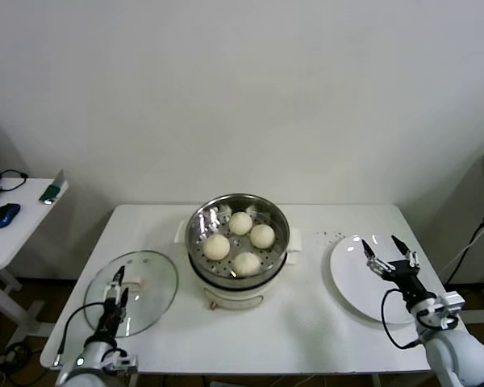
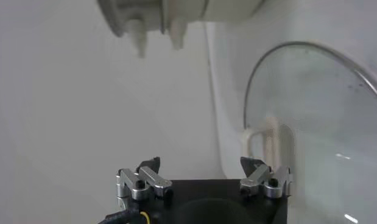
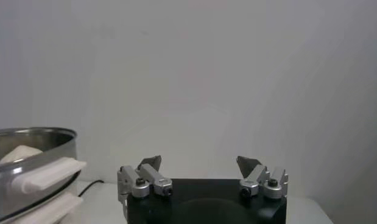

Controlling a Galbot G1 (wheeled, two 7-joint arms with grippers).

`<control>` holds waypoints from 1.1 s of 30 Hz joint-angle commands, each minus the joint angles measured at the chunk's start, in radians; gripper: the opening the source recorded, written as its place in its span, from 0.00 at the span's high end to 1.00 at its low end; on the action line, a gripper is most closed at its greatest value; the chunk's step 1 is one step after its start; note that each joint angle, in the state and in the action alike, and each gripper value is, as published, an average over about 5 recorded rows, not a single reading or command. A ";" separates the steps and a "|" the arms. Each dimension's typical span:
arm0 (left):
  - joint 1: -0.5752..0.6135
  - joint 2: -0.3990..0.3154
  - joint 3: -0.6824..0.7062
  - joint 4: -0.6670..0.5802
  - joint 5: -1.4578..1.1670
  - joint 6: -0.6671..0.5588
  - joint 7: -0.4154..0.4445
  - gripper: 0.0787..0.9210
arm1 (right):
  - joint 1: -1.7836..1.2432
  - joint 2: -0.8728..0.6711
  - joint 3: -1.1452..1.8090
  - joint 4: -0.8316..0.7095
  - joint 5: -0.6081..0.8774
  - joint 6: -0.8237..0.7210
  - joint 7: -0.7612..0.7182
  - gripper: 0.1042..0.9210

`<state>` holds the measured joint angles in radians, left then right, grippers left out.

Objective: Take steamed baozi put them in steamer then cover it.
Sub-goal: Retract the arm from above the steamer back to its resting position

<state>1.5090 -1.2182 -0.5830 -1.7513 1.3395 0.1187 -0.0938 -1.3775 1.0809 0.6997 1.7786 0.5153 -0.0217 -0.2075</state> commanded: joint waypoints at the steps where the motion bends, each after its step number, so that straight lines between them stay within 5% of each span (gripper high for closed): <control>1: -0.090 0.006 0.015 0.180 0.051 -0.016 -0.059 0.12 | -0.016 0.030 0.016 -0.007 -0.040 0.005 -0.001 0.12; 25: -0.226 0.004 0.035 0.322 -0.011 -0.036 -0.167 0.12 | -0.023 0.061 0.024 -0.036 -0.113 0.048 -0.020 0.12; 33: -0.234 -0.004 0.046 0.344 -0.038 -0.055 -0.178 0.34 | -0.021 0.078 0.025 -0.043 -0.137 0.058 -0.025 0.12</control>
<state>1.2957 -1.2180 -0.5413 -1.4447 1.3254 0.0812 -0.2453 -1.3983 1.1491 0.7229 1.7388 0.4000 0.0298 -0.2306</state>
